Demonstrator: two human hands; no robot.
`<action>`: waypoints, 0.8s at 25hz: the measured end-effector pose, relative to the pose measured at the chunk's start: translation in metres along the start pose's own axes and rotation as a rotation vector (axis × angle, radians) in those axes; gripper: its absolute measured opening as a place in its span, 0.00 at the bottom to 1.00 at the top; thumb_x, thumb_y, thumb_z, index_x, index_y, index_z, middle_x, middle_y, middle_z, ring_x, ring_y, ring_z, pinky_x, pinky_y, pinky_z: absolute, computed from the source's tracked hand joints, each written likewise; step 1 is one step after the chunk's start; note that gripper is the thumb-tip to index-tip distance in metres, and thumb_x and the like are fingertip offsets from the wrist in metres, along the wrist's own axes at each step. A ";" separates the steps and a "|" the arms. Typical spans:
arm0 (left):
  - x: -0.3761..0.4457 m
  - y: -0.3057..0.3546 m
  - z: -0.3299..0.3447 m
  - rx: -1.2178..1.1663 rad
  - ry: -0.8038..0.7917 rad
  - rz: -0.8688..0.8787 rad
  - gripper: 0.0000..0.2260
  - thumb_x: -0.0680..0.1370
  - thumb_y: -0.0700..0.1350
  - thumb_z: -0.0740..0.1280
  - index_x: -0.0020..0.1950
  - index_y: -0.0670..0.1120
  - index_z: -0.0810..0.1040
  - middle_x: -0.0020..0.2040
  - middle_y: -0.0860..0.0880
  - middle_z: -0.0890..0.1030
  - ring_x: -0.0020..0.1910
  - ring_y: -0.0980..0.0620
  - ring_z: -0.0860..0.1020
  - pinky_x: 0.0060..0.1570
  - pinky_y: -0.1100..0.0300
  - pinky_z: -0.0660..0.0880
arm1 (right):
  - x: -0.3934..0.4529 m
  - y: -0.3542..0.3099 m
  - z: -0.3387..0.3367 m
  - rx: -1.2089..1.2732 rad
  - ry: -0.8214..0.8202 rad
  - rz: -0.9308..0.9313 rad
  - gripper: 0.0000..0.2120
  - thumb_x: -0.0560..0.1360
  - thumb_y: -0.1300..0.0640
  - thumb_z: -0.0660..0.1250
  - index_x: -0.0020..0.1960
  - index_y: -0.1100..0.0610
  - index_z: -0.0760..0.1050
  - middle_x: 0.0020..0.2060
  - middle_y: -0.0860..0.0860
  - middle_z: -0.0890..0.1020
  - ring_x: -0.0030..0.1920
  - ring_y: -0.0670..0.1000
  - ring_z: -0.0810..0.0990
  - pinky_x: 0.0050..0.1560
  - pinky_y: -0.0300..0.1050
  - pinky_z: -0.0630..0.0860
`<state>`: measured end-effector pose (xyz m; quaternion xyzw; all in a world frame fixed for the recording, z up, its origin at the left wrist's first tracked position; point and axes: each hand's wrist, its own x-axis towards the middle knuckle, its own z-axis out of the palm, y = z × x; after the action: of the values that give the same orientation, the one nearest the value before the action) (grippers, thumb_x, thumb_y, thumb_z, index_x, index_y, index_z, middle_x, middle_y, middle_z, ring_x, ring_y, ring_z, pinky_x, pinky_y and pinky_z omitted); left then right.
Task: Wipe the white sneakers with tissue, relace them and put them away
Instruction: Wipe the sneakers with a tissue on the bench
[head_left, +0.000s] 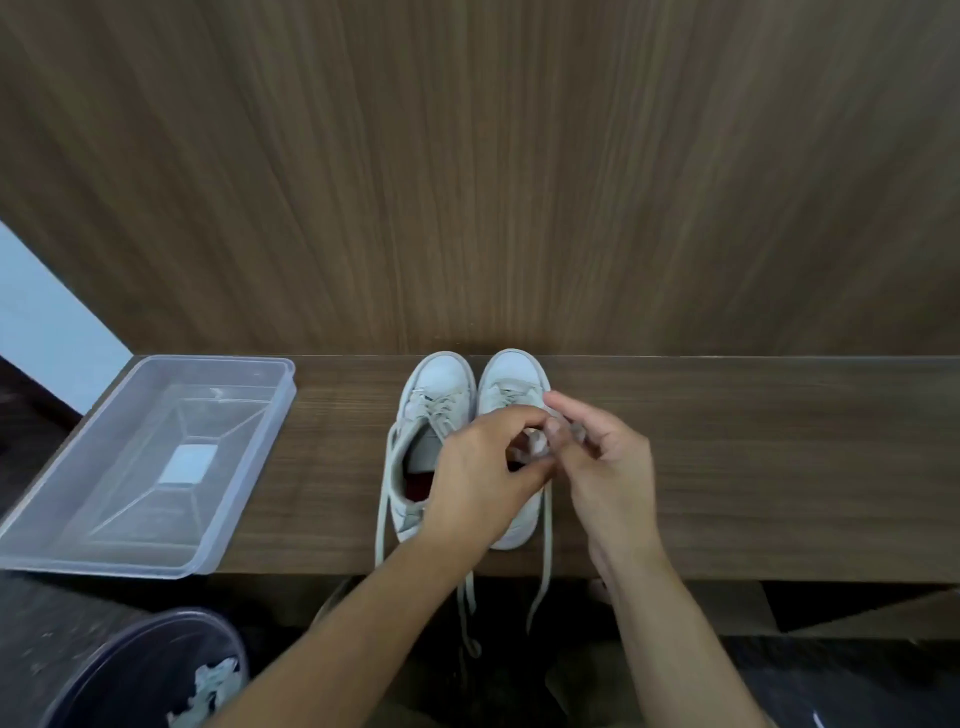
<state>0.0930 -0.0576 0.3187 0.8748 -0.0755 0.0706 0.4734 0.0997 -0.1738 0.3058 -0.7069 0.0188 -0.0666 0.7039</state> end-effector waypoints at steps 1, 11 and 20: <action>-0.002 -0.002 0.007 0.033 -0.053 0.028 0.19 0.69 0.48 0.74 0.60 0.54 0.77 0.54 0.60 0.80 0.53 0.64 0.76 0.55 0.66 0.73 | 0.003 0.006 -0.011 0.092 0.065 0.092 0.13 0.75 0.67 0.65 0.50 0.50 0.81 0.47 0.48 0.84 0.49 0.46 0.82 0.53 0.42 0.78; -0.017 -0.059 0.005 0.532 -0.003 0.215 0.15 0.74 0.44 0.64 0.59 0.55 0.73 0.70 0.51 0.70 0.68 0.58 0.61 0.63 0.49 0.64 | 0.020 0.063 -0.053 0.159 0.295 0.306 0.09 0.74 0.66 0.66 0.49 0.55 0.81 0.47 0.50 0.83 0.53 0.50 0.81 0.57 0.50 0.78; -0.021 -0.066 -0.001 0.730 0.098 -0.015 0.26 0.73 0.62 0.51 0.67 0.54 0.71 0.74 0.48 0.64 0.65 0.43 0.71 0.61 0.46 0.68 | 0.036 0.063 0.025 -0.217 0.040 -0.168 0.05 0.74 0.57 0.68 0.48 0.49 0.81 0.49 0.49 0.82 0.49 0.43 0.79 0.52 0.39 0.75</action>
<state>0.0860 -0.0199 0.2607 0.9822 -0.0163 0.1313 0.1335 0.1432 -0.1534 0.2453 -0.7764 -0.0191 -0.1368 0.6149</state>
